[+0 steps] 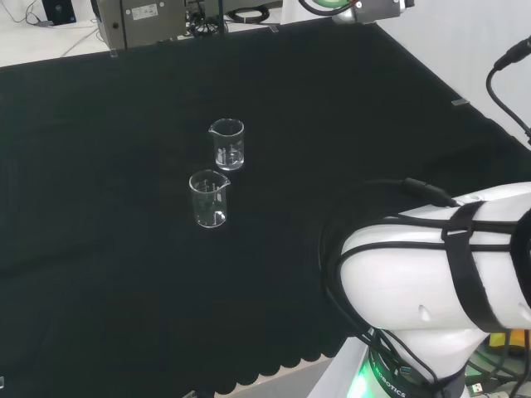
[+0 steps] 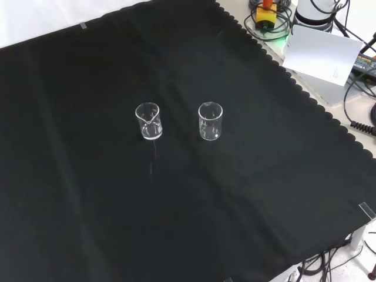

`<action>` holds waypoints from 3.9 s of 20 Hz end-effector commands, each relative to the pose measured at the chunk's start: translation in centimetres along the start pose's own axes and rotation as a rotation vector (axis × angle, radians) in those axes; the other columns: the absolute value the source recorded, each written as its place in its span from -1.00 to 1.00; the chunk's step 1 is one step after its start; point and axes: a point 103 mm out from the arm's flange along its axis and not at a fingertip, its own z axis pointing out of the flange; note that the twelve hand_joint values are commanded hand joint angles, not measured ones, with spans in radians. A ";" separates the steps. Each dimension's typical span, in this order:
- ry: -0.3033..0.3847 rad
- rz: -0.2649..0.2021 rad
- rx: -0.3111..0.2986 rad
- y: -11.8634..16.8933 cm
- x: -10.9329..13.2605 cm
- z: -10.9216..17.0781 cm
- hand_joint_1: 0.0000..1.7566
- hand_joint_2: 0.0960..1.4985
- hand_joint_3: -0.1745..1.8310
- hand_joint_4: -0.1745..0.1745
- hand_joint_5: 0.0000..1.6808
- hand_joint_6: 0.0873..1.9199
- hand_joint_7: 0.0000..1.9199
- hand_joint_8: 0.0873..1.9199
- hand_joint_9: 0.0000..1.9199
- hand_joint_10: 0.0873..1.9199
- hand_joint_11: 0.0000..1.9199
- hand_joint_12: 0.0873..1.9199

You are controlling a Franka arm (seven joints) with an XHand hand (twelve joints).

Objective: Pick up the beaker on the right.

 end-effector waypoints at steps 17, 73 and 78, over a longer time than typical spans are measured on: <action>0.045 0.037 0.040 4.0 -4.3 7.0 -1.00 0.61 -0.47 -0.09 -0.65 -1.00 -0.96 -0.52 -0.80 -0.39 -0.97 0.41; 0.534 -0.325 0.121 21.2 -4.4 35.2 -0.11 -0.31 -0.16 -0.23 -0.59 -1.00 -0.82 -0.40 -0.58 -0.42 -0.79 0.39; 0.571 -0.347 0.128 22.0 -3.8 36.4 -0.12 -0.33 -0.17 -0.25 -0.59 -1.00 -0.78 -0.38 -0.55 -0.40 -0.80 0.40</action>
